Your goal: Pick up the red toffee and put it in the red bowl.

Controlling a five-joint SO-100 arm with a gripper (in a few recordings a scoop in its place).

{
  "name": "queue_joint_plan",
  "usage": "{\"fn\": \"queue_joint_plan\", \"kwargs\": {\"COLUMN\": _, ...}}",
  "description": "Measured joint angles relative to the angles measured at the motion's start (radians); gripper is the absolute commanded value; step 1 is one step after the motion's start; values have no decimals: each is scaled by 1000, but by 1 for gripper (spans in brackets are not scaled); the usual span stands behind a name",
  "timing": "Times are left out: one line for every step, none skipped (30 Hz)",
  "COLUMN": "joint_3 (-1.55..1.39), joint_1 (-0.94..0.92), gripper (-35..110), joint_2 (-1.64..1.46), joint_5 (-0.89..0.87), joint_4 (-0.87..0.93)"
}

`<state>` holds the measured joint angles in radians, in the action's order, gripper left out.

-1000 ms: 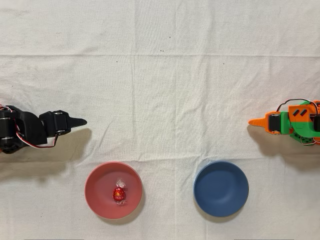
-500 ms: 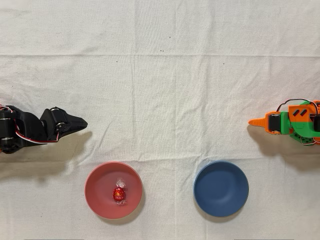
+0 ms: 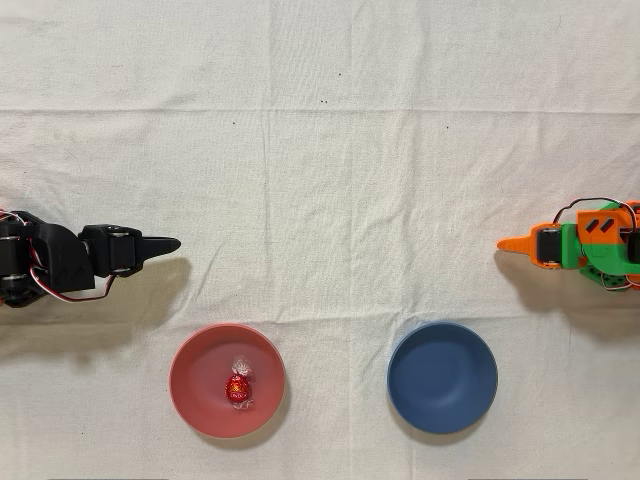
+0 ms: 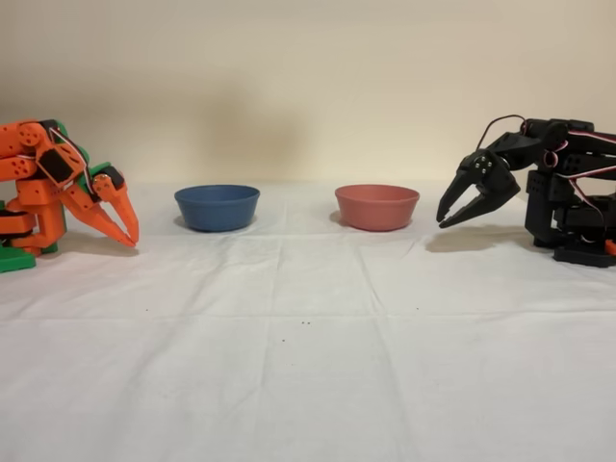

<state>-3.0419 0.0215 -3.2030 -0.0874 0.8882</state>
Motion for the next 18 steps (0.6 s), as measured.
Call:
{"fn": "queue_joint_plan", "kwargs": {"joint_3": 0, "joint_1": 0, "gripper": 1, "joint_2": 0, "joint_5": 20, "joint_4": 0}}
{"fn": "queue_joint_plan", "kwargs": {"joint_3": 0, "joint_1": 0, "gripper": 1, "joint_2": 0, "joint_5": 31, "joint_4": 0}}
{"fn": "queue_joint_plan", "kwargs": {"joint_3": 0, "joint_1": 0, "gripper": 1, "joint_2": 0, "joint_5": 38, "joint_4": 0}}
{"fn": "queue_joint_plan", "kwargs": {"joint_3": 0, "joint_1": 0, "gripper": 1, "joint_2": 0, "joint_5": 43, "joint_4": 0}}
{"fn": "queue_joint_plan", "kwargs": {"joint_3": 0, "joint_1": 0, "gripper": 1, "joint_2": 0, "joint_5": 46, "joint_4": 0}}
{"fn": "queue_joint_plan", "kwargs": {"joint_3": 0, "joint_1": 0, "gripper": 1, "joint_2": 0, "joint_5": 49, "joint_4": 0}}
{"fn": "queue_joint_plan", "kwargs": {"joint_3": 0, "joint_1": 0, "gripper": 1, "joint_2": 0, "joint_5": 51, "joint_4": 0}}
{"fn": "queue_joint_plan", "kwargs": {"joint_3": 0, "joint_1": 0, "gripper": 1, "joint_2": 0, "joint_5": 51, "joint_4": 0}}
{"fn": "queue_joint_plan", "kwargs": {"joint_3": 0, "joint_1": 0, "gripper": 1, "joint_2": 0, "joint_5": 51, "joint_4": 0}}
{"fn": "queue_joint_plan", "kwargs": {"joint_3": 0, "joint_1": 0, "gripper": 1, "joint_2": 0, "joint_5": 51, "joint_4": 0}}
{"fn": "queue_joint_plan", "kwargs": {"joint_3": 0, "joint_1": 0, "gripper": 1, "joint_2": 0, "joint_5": 51, "joint_4": 0}}
{"fn": "queue_joint_plan", "kwargs": {"joint_3": 0, "joint_1": 0, "gripper": 1, "joint_2": 0, "joint_5": 51, "joint_4": 0}}
{"fn": "queue_joint_plan", "kwargs": {"joint_3": 0, "joint_1": 0, "gripper": 1, "joint_2": 0, "joint_5": 51, "joint_4": 0}}
{"fn": "queue_joint_plan", "kwargs": {"joint_3": 0, "joint_1": 0, "gripper": 1, "joint_2": 0, "joint_5": 51, "joint_4": 0}}
{"fn": "queue_joint_plan", "kwargs": {"joint_3": 0, "joint_1": 0, "gripper": 1, "joint_2": 0, "joint_5": 51, "joint_4": 0}}
{"fn": "queue_joint_plan", "kwargs": {"joint_3": 0, "joint_1": 0, "gripper": 1, "joint_2": 0, "joint_5": 51, "joint_4": 0}}
{"fn": "queue_joint_plan", "kwargs": {"joint_3": 0, "joint_1": 0, "gripper": 1, "joint_2": 0, "joint_5": 51, "joint_4": 0}}
{"fn": "queue_joint_plan", "kwargs": {"joint_3": 0, "joint_1": 0, "gripper": 1, "joint_2": 0, "joint_5": 51, "joint_4": 0}}
